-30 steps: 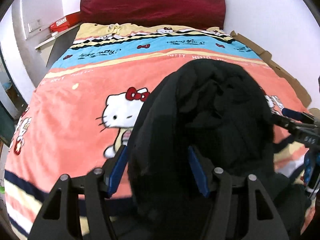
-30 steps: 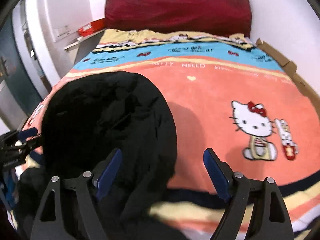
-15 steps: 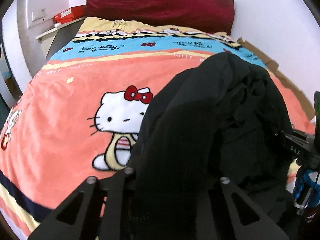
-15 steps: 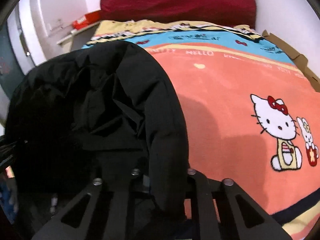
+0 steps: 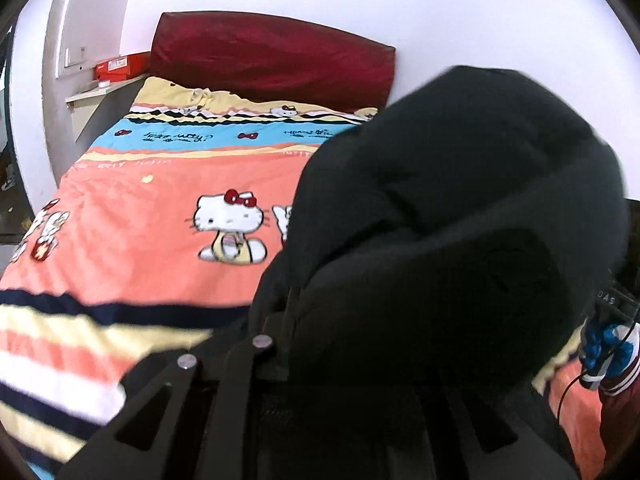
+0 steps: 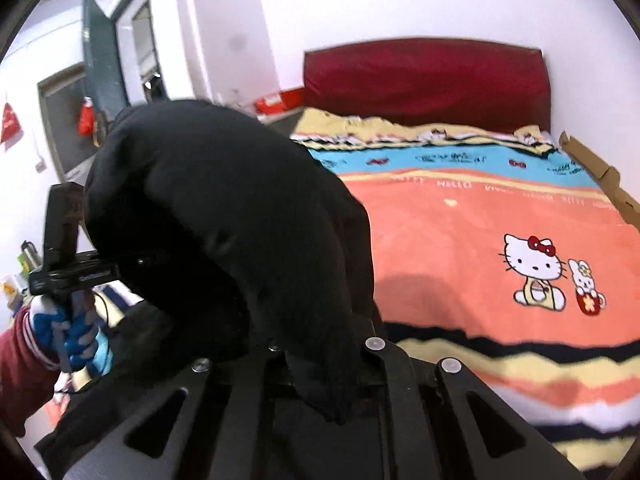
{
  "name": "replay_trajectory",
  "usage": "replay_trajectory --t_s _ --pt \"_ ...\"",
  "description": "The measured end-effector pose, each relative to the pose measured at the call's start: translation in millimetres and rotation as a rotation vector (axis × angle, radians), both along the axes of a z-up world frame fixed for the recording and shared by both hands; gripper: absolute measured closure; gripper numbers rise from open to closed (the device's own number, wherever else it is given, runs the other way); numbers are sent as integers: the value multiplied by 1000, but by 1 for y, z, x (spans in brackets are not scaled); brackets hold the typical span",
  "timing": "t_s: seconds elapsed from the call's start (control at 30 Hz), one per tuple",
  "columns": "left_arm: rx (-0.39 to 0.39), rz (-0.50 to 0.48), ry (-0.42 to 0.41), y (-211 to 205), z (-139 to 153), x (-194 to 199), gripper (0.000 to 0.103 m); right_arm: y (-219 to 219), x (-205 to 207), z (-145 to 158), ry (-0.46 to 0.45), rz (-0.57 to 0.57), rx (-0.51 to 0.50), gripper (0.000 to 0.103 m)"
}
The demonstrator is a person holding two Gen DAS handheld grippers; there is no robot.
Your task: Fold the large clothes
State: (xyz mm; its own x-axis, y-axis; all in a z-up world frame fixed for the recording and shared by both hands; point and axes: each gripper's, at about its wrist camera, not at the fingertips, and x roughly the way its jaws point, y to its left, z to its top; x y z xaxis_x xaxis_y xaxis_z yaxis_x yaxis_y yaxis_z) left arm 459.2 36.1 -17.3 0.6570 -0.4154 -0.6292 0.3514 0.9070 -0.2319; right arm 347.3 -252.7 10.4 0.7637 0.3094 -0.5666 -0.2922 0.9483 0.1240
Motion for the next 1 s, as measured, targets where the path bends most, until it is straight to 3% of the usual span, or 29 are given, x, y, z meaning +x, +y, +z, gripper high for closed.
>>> replay_trajectory --t_s 0.23,0.33,0.4,0.5,0.67,0.83,1.0 --pt "87 0 2 21 -27 -88 89 32 -97 -23 37 8 -15 94" --pt "70 22 25 26 -48 -109 89 46 -117 -48 90 9 -51 93" --pt "89 35 15 24 -57 -119 89 57 -122 -71 134 9 -134 92" --pt "128 48 -3 19 -64 -130 88 59 -125 -92 181 -13 -169 92" --pt "218 31 -60 13 -65 -148 85 65 -131 -90 167 -38 -209 91" --pt "251 17 -77 17 -66 -161 83 80 -138 -90 143 -27 -285 88" --pt "270 -1 -78 20 -66 -166 75 79 -147 -93 117 -25 -320 84"
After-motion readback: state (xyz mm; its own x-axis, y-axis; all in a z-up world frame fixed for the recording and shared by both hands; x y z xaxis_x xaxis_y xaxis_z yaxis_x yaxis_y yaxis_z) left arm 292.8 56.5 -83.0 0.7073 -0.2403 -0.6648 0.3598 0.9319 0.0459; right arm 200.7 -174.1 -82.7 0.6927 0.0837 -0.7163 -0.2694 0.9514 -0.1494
